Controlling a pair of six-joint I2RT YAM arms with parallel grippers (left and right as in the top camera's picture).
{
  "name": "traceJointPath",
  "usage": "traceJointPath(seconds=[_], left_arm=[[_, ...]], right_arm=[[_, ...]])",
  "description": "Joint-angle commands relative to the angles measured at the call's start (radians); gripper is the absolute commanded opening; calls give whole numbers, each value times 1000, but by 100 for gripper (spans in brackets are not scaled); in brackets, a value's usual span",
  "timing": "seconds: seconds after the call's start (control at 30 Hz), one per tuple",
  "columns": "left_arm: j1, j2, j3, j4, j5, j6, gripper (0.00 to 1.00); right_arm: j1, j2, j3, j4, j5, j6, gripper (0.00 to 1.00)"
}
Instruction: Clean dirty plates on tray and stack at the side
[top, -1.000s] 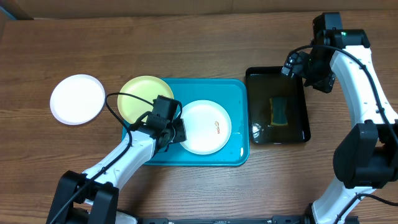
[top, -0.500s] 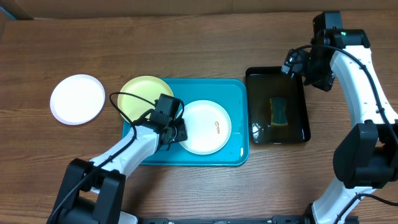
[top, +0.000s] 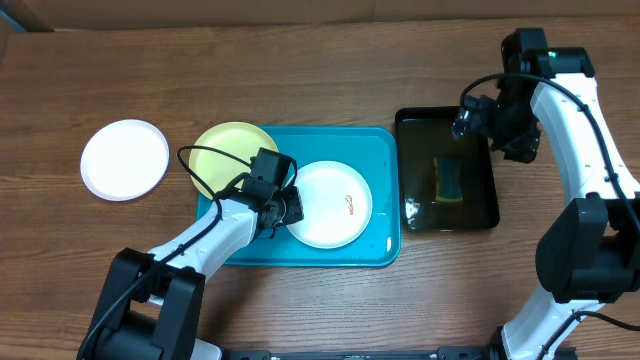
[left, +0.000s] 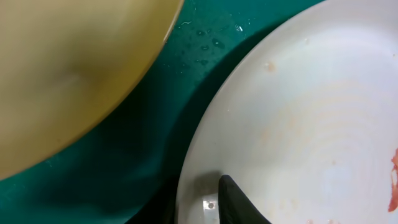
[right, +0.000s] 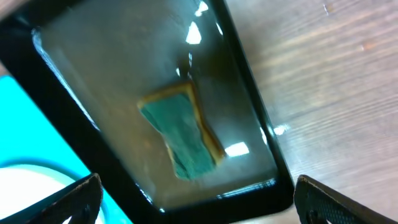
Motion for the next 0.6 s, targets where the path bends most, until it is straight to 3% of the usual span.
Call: traceJointPath(seconds=[0.0, 0.17, 0.3, 0.5, 0.53, 0.57], left_arm=[[-7, 41, -23, -13, 21, -22, 21], [-7, 41, -23, -14, 21, -29, 18], [-7, 41, -23, -14, 19, -34, 4], [-7, 41, -23, -41, -6, -89, 4], [-7, 41, -23, -42, -6, -89, 7], [-7, 41, -23, -44, -9, -90, 17]], right_arm=[[0, -5, -10, -29, 21, 10, 100], [38, -5, -10, -90, 26, 26, 100], [106, -3, -10, -94, 37, 26, 100], [206, -3, -15, -85, 180, 108, 100], [217, -3, -21, -80, 196, 125, 100], [225, -3, -30, -72, 212, 132, 100]])
